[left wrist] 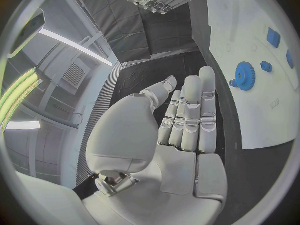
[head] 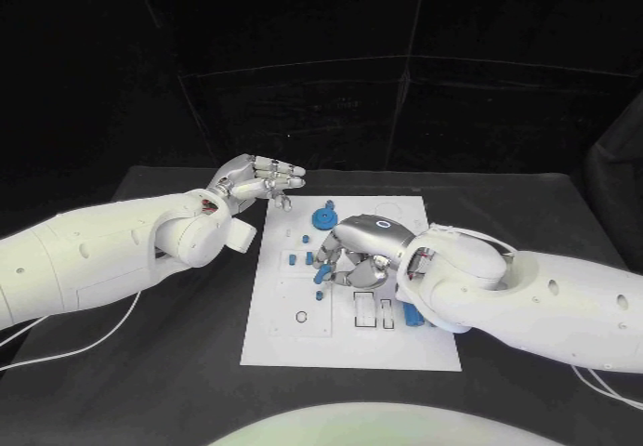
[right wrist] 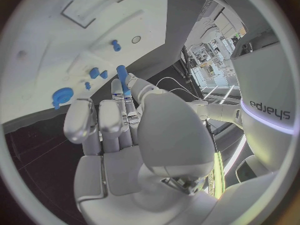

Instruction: Assemble the parts on the task board

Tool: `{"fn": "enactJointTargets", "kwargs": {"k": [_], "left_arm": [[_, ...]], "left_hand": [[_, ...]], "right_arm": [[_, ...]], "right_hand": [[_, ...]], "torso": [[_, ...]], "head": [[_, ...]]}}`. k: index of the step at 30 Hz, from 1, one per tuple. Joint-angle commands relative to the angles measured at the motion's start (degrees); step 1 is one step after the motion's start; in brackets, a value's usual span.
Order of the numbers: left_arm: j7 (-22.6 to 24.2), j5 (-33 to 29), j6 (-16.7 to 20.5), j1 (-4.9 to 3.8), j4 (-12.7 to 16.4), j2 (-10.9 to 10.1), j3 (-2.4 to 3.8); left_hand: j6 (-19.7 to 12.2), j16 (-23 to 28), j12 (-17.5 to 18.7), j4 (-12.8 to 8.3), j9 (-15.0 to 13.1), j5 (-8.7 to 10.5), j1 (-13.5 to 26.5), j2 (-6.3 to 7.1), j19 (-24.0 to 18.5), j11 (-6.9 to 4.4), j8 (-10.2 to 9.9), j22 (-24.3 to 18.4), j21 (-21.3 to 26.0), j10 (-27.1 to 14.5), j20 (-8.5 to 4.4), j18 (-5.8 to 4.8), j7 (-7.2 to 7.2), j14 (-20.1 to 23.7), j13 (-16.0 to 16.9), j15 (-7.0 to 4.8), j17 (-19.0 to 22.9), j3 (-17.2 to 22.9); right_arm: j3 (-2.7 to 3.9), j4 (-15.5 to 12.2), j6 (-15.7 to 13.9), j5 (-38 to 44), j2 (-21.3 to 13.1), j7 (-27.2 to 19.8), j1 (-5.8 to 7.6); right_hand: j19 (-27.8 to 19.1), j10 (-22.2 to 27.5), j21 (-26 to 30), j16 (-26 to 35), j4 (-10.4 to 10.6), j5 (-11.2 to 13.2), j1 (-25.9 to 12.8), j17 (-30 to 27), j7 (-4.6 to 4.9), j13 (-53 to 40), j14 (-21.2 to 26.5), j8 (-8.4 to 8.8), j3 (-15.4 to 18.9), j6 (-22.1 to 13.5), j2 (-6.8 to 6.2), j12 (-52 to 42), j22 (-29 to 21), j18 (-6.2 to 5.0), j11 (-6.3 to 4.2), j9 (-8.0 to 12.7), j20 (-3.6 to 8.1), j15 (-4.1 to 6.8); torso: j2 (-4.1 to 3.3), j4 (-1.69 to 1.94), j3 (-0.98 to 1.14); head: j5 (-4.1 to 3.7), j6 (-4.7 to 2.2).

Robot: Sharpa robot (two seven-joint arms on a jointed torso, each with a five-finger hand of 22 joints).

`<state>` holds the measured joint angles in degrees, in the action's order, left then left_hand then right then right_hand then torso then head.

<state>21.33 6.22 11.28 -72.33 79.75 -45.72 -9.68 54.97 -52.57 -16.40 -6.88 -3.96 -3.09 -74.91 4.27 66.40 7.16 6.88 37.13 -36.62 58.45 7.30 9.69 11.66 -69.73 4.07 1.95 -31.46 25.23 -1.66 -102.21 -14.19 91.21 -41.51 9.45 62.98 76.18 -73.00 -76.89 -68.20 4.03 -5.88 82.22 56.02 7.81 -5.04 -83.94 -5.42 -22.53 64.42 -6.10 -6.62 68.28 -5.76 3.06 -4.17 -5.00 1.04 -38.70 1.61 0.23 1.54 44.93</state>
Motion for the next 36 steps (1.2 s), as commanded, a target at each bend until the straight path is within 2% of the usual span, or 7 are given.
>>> {"fn": "enactJointTargets", "kwargs": {"k": [1, 7, 11, 15, 26, 36], "left_arm": [[0.2, -0.2, -0.5, -0.09, 0.1, 0.1, 0.05], [0.2, -0.2, -0.6, -0.10, 0.1, 0.3, 0.05], [0.2, -0.2, -0.6, -0.10, 0.0, 0.4, 0.06], [0.1, -0.2, -0.6, -0.10, 0.0, 0.4, 0.06], [0.1, -0.2, -0.7, -0.10, -0.1, 0.5, 0.06], [0.0, -0.2, -0.8, -0.10, -0.1, 0.5, 0.06]], "left_hand": [[-0.4, 0.3, -0.3, -0.3, 0.0, 0.25, -0.2, -0.15, -0.3, 0.11, 0.4, -0.1, 0.3, -0.5, 0.00, 0.78, 0.07, 0.4, -0.1, -0.14, 0.0, 0.0], [-0.4, 0.3, -0.3, -0.3, 0.0, 0.25, -0.2, -0.15, -0.3, 0.11, 0.4, -0.1, 0.3, -0.5, 0.00, 0.78, 0.07, 0.4, -0.1, -0.14, 0.0, 0.0], [-0.4, 0.3, -0.3, -0.3, 0.0, 0.25, -0.2, -0.15, -0.3, 0.11, 0.4, -0.1, 0.3, -0.5, 0.00, 0.78, 0.07, 0.4, -0.1, -0.14, 0.0, 0.0], [-0.4, 0.3, -0.3, -0.3, 0.0, 0.25, -0.2, -0.15, -0.3, 0.11, 0.4, -0.1, 0.3, -0.5, 0.00, 0.78, 0.07, 0.4, -0.1, -0.14, 0.0, 0.0], [-0.4, 0.3, -0.3, -0.3, 0.0, 0.25, -0.2, -0.15, -0.3, 0.11, 0.4, -0.1, 0.3, -0.5, 0.00, 0.78, 0.07, 0.4, -0.1, -0.14, 0.0, 0.0], [-0.4, 0.3, -0.3, -0.3, 0.0, 0.25, -0.2, -0.15, -0.3, 0.11, 0.4, -0.1, 0.3, -0.5, 0.00, 0.78, 0.07, 0.4, -0.1, -0.14, 0.0, 0.0]], "right_arm": [[-0.03, 1.0, 2.3, 0.5, 1.9, -2.4, -0.68], [-0.10, 2.3, 5.4, 1.5, 4.6, -3.1, -1.82], [-0.16, 3.1, 7.7, 2.3, 5.9, -2.7, -2.15], [-0.20, 3.7, 9.1, 4.0, 6.6, -2.1, -2.37], [-0.22, 4.5, 11.5, 6.1, 7.4, -1.0, -2.57], [-0.24, 4.9, 12.4, 7.3, 7.9, -0.4, -2.69]], "right_hand": [[0.1, 0.0, -0.2, -0.3, 0.0, -1.0, -0.5, 0.0, -0.02, 0.1, -1.0, 0.27, -0.4, -0.4, -0.05, 0.4, -0.1, 0.88, 0.37, 0.0, -0.08, 0.11], [0.1, 0.0, -0.3, -0.4, -0.2, -1.4, -0.4, 0.1, -0.01, 0.0, -1.0, 0.32, -0.5, -0.4, -0.13, 0.5, -0.1, 0.88, 0.37, 0.0, -0.10, 0.09], [0.1, 0.0, -0.3, -0.4, -0.2, -1.5, -0.4, 0.0, -0.01, 0.0, -1.0, 0.33, -0.5, -0.4, -0.16, 0.5, -0.1, 0.87, 0.37, 0.0, -0.10, 0.09], [0.0, 0.0, -0.2, -0.3, -0.2, -1.5, -0.4, -0.1, 0.03, 0.0, -1.0, 0.36, -0.4, -0.4, -0.20, 0.5, -0.2, 0.86, 0.40, 0.0, -0.11, 0.08], [0.0, -0.1, -0.2, -0.4, -0.2, -1.6, -0.5, 0.0, 0.04, 0.0, -1.0, 0.36, -0.4, -0.4, -0.22, 0.5, -0.1, 0.86, 0.42, 0.0, -0.12, 0.07], [0.0, -0.1, -0.2, -0.4, -0.2, -1.6, -0.5, 0.0, 0.04, 0.0, -1.0, 0.36, -0.4, -0.4, -0.22, 0.5, -0.1, 0.86, 0.42, 0.0, -0.12, 0.07]], "torso": [[-0.02, -0.14, 0.01], [-0.05, -0.19, 0.06], [0.00, -0.01, 0.05], [-0.02, -0.10, 0.11], [-0.08, -0.24, 0.12], [-0.02, -0.14, 0.09]], "head": [[0.72, 0.30], [1.40, 0.54], [1.56, 0.68], [1.94, 0.80], [1.82, 0.76], [1.75, 0.90]]}}
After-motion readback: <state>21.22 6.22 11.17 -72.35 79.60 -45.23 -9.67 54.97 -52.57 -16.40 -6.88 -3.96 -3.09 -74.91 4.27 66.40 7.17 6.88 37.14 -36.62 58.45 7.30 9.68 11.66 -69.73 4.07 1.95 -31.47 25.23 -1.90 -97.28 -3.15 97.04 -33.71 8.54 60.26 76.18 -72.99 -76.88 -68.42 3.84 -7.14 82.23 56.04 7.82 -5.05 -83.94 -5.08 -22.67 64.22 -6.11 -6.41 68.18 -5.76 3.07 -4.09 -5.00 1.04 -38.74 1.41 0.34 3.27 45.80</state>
